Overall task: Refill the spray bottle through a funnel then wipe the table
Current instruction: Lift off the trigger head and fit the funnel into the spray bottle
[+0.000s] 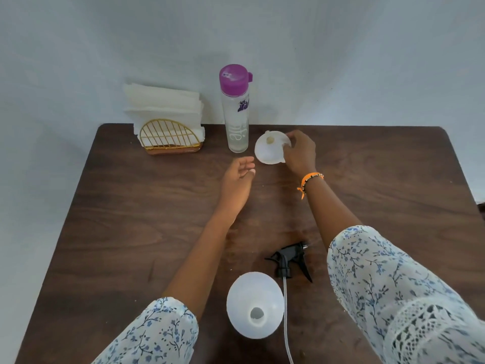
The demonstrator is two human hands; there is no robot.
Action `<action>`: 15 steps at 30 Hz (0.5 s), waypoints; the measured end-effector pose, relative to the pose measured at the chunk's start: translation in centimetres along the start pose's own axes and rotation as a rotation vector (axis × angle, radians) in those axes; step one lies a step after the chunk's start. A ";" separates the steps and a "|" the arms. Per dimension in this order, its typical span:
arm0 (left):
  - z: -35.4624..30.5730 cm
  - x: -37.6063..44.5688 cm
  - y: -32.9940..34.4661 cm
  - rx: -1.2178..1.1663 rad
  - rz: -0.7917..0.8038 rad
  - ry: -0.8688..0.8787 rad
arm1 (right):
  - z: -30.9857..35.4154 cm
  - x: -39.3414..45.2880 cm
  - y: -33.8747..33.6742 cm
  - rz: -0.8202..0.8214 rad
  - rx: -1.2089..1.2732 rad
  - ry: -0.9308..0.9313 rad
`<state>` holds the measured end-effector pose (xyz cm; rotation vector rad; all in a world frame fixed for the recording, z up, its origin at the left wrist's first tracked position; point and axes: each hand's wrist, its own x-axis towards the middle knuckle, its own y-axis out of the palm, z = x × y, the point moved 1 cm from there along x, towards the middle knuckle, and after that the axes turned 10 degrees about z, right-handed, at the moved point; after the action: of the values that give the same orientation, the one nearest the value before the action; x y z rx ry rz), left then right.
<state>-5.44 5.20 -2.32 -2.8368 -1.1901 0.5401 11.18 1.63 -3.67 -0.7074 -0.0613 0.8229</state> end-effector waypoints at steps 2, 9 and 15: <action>-0.1 -0.5 0.3 0.003 0.000 0.000 | -0.3 -1.1 -0.1 -0.035 0.049 0.038; -0.4 -4.9 0.8 -0.057 -0.038 0.068 | -0.3 -7.1 -1.4 -0.017 0.193 0.042; -0.6 -11.1 0.0 -0.137 -0.037 0.106 | 1.1 -14.6 -2.4 0.007 0.263 -0.069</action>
<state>-12.45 -2.47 1.67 -2.9061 -1.3047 0.3139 2.34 -8.96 1.70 -0.4316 -0.0123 0.8437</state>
